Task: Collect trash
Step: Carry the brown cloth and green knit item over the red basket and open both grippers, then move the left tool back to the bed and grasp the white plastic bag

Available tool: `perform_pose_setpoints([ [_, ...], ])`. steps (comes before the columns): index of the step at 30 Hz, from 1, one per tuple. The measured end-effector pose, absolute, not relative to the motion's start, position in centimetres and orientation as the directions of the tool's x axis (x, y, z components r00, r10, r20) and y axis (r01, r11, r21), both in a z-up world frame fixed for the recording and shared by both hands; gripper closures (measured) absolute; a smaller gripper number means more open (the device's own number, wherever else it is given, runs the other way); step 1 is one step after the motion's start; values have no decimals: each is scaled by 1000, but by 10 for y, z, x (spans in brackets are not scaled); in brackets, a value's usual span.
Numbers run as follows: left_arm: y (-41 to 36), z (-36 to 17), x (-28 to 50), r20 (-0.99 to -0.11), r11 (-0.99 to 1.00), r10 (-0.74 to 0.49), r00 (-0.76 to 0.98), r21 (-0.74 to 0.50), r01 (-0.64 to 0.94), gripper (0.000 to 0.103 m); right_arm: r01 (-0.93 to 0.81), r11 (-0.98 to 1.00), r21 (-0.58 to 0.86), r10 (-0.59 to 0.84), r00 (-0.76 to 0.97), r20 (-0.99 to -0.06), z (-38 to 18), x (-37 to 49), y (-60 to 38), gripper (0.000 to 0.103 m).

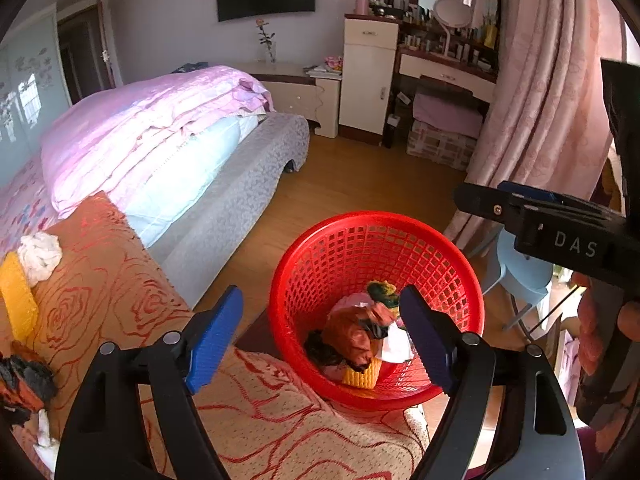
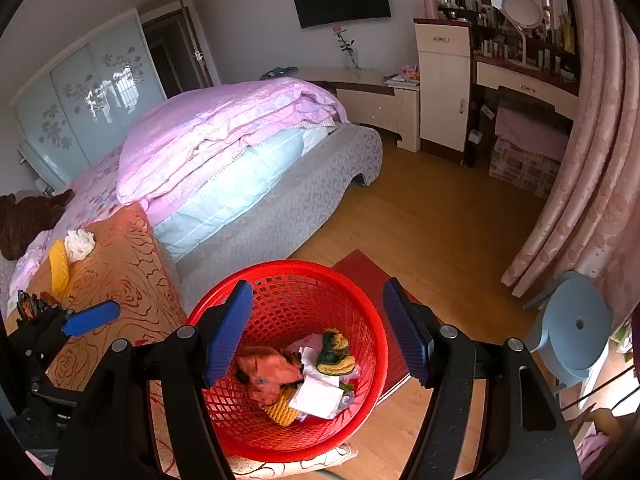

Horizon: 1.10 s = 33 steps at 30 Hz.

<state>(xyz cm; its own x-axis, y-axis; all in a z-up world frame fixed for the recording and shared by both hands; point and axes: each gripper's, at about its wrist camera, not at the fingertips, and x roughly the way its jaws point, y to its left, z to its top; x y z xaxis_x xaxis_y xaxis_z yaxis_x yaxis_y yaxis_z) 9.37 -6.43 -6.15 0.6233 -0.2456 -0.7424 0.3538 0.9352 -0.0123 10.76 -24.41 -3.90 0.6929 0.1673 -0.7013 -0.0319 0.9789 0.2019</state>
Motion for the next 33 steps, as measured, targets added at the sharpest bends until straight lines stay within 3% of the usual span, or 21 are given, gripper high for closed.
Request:
perform_pose_setpoints([
  [9,-39,-51,84,-717,958,-221,662,-34,283,26,-82,982,172,179,707,-684,-35,101,-227,38],
  [22,-5,-34,55,-670,986,-102,735,31,164,26,-177,973,150,232,710,-665,-31,88,-195,35],
  [33,73,-19,25,-658,1000,19,753,6,-20,26,-276,952,133,292,688,-665,-28,79,-155,31],
])
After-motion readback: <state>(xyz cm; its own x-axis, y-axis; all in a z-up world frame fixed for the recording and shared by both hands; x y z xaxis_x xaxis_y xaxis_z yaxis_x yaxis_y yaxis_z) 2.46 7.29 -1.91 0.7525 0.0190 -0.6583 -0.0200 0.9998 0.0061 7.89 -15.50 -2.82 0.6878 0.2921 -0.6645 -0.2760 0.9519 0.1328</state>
